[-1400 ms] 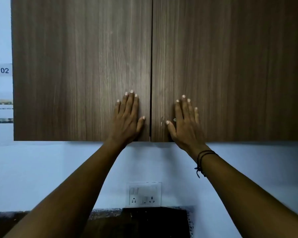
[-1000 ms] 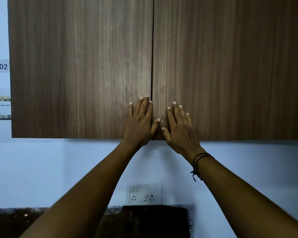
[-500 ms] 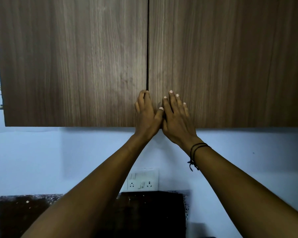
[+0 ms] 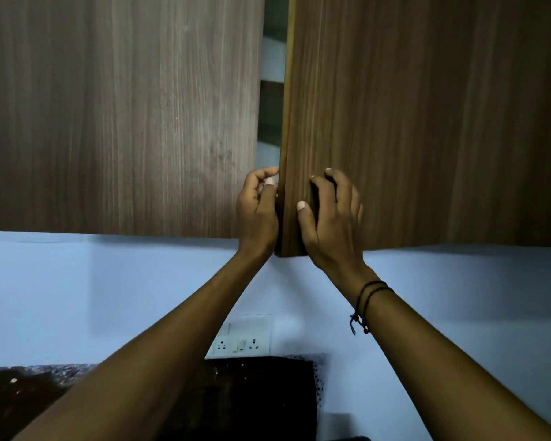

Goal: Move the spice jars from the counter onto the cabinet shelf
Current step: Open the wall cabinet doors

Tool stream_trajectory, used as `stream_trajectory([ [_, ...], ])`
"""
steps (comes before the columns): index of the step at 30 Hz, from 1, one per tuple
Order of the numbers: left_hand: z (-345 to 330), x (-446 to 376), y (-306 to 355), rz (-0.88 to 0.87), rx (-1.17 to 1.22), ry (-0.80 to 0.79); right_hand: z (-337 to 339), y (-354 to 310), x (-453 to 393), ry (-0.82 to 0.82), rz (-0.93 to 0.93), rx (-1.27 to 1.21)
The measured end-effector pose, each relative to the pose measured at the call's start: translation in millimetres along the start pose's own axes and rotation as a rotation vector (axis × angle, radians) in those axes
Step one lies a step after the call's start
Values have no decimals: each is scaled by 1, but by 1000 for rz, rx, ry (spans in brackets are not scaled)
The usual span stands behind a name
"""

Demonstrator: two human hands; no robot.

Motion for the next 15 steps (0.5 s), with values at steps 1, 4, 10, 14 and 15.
stream_trajectory([
  [1, -5, 1, 7, 4, 17, 11, 9, -2, 1, 20, -13, -26],
  [4, -21, 7, 28, 81, 111, 16, 36, -6, 6, 56, -53, -107],
  [10, -62, 35, 66, 306, 446, -106, 93, -9, 10, 86, -139, -287],
  [14, -98, 54, 91, 295, 650, -264, 135, -5, 10, 91, -199, -389],
  [15, -108, 59, 98, 282, 681, -301, 147, -3, 10, 93, -212, -408],
])
Point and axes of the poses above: each hand's wrist, its own x-axis away from the middle knuckle, its own z-axis out of the back of the hand, y = z × x, the point moved 1 cm from there along -x, towards the middle knuckle, and after that the axes turned 4 degrees about -z, right-handed, at the moved point
